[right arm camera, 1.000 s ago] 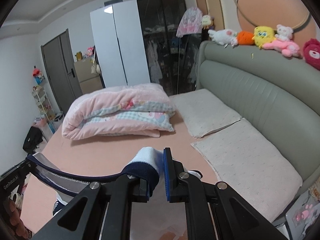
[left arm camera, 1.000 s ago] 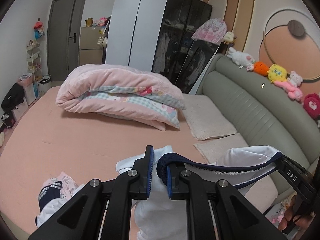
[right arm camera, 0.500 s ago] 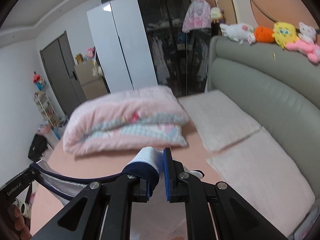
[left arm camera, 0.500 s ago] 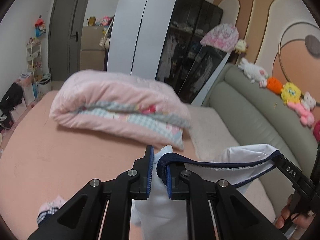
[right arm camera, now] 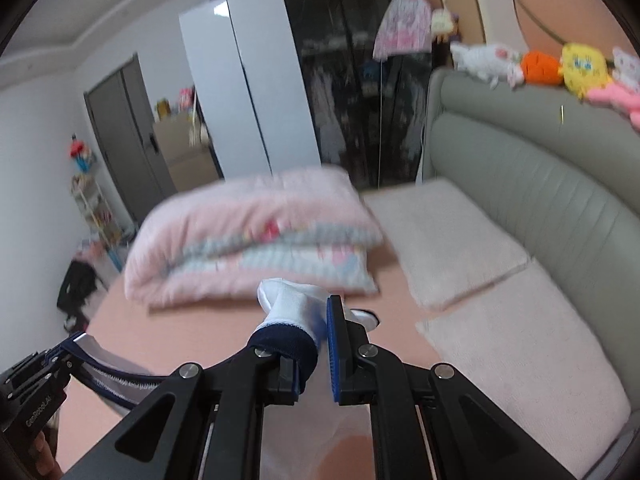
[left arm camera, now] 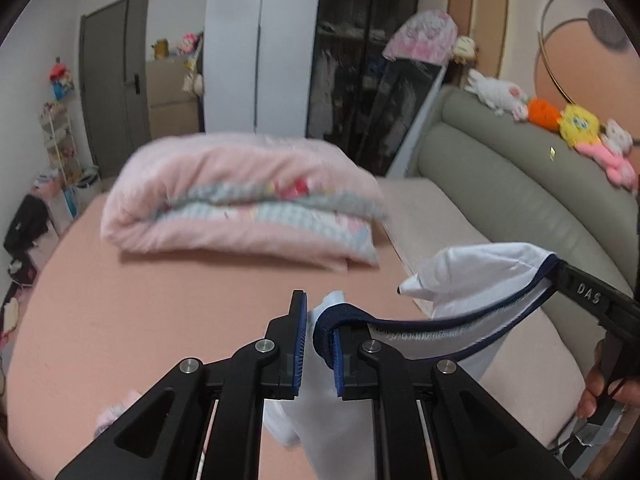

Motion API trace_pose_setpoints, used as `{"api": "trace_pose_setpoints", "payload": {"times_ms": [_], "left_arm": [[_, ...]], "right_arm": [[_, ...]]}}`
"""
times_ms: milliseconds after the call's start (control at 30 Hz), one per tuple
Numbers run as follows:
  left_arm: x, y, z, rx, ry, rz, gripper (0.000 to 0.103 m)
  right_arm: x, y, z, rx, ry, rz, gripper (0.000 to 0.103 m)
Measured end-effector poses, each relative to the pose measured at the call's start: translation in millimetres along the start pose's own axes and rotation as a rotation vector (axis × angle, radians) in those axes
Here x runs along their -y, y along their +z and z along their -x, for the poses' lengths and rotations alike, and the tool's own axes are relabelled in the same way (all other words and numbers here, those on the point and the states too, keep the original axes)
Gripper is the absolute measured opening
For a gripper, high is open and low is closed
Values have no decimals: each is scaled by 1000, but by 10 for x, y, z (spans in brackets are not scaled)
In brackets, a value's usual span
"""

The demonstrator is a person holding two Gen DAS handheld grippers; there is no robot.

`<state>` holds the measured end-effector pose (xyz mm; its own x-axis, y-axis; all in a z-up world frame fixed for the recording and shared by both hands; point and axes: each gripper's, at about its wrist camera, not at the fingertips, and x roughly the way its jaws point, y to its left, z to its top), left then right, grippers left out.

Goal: Fold clothes
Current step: 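Raise the shirt high with both grippers holding the navy-trimmed edge taut, then lower the held shirt onto the bed with both grippers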

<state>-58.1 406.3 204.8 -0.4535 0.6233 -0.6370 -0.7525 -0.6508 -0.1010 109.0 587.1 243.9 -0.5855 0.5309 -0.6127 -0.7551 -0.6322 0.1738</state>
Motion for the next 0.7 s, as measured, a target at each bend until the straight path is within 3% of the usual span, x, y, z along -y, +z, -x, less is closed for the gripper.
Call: {"api": "trace_pose_setpoints", "payload": {"times_ms": [233,367,700], "left_arm": [[121,-739,219,-54,-62,-23,11],[130,-1148,154,-111,-70,-15,11],[-58,-2215,-438,-365,-66,107,11]], "right_arm": [[249,-876,290,-62,-2,49,7],[269,-1335,363,-141,10,104,7],[417,-2473,-173,-397,11,121,7]]}}
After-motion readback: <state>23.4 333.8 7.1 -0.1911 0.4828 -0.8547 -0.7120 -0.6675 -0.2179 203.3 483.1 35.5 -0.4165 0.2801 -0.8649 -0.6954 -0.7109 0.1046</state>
